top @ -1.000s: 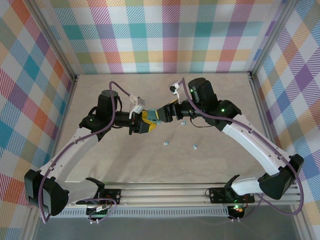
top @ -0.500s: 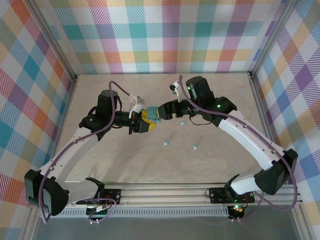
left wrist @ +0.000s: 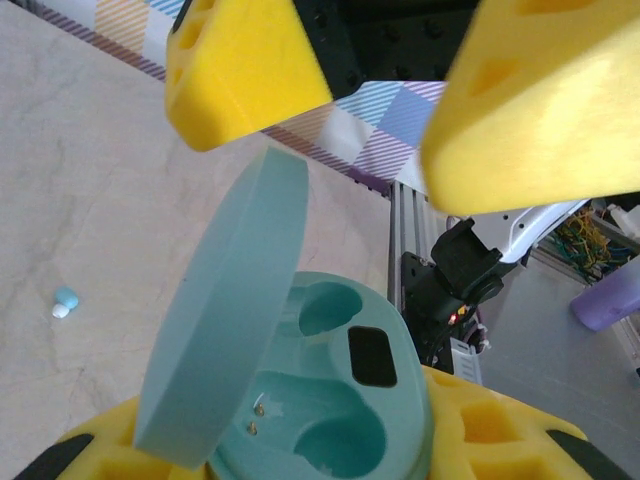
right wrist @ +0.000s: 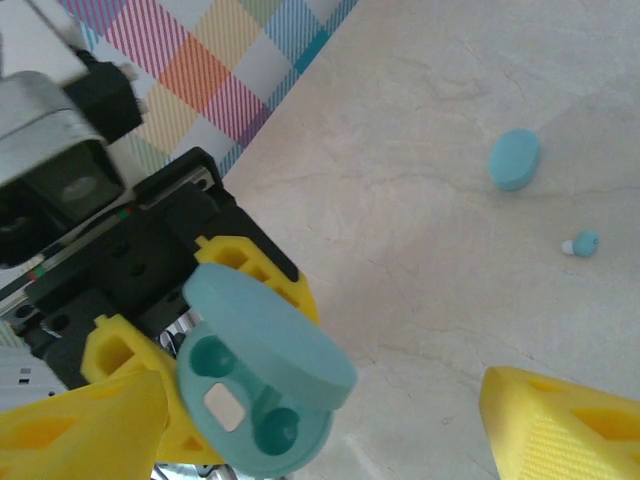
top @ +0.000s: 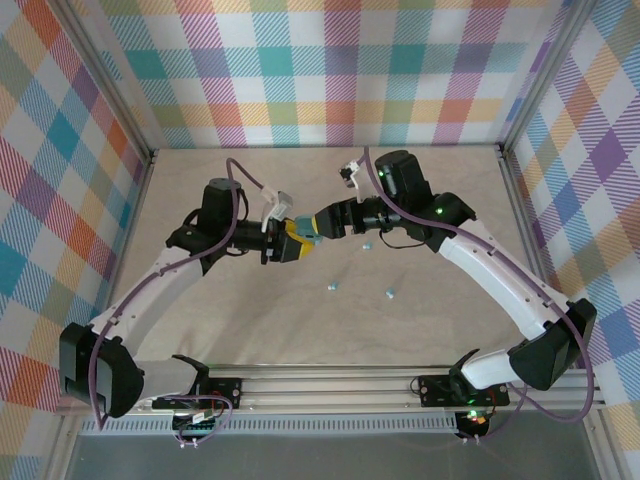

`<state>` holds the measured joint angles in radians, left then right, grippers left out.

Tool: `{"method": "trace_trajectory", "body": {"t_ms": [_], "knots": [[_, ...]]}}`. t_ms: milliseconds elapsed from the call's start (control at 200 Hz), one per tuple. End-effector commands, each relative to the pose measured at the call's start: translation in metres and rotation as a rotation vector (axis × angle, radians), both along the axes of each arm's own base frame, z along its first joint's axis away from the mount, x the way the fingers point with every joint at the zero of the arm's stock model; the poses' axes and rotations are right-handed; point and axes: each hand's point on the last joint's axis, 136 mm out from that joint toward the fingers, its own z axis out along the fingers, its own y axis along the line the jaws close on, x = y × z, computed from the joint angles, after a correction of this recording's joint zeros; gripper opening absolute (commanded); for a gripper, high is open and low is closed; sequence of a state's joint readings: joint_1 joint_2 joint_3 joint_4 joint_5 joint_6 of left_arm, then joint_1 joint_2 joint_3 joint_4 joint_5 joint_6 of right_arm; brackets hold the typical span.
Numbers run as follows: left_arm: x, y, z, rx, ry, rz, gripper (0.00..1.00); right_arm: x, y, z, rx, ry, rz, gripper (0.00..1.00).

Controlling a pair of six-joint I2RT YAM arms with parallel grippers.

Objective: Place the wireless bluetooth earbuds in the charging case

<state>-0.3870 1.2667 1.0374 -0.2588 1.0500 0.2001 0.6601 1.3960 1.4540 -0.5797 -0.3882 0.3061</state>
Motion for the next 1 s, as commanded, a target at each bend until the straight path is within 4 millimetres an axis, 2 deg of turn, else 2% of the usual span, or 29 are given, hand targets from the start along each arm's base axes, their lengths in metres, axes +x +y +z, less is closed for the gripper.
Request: {"method": "trace_trajectory", "body": {"t_ms": [0,310,490,575,625,750,865,995], "knots": [[0.007,0.0,0.016,-0.031,-0.022,-0.001,0.0,-0.001,0.002,0.007,0.014,-0.012,0.027,0.82],[0.021,0.001,0.009,-0.028,0.012,0.01,0.0,0.007,0.001,0.016,0.024,-0.022,0.011,0.8],[0.027,0.003,0.004,-0.026,-0.001,0.031,0.0,0.015,-0.023,0.023,0.057,0.017,-0.079,0.75],[0.029,0.004,0.0,-0.03,-0.002,0.04,0.0,0.02,-0.041,0.016,0.041,0.04,-0.137,0.74],[0.031,0.004,-0.001,-0.032,-0.007,0.046,0.0,0.023,-0.054,0.005,0.006,0.06,-0.179,0.73],[0.033,0.004,-0.004,-0.038,-0.021,0.058,0.0,0.023,-0.084,-0.041,-0.121,0.143,-0.282,0.68],[0.034,0.005,-0.007,-0.039,-0.029,0.066,0.0,0.013,-0.11,-0.091,-0.251,0.242,-0.37,0.64],[0.034,0.005,-0.007,-0.04,-0.034,0.07,0.0,-0.001,-0.128,-0.138,-0.346,0.366,-0.45,0.6]]}}
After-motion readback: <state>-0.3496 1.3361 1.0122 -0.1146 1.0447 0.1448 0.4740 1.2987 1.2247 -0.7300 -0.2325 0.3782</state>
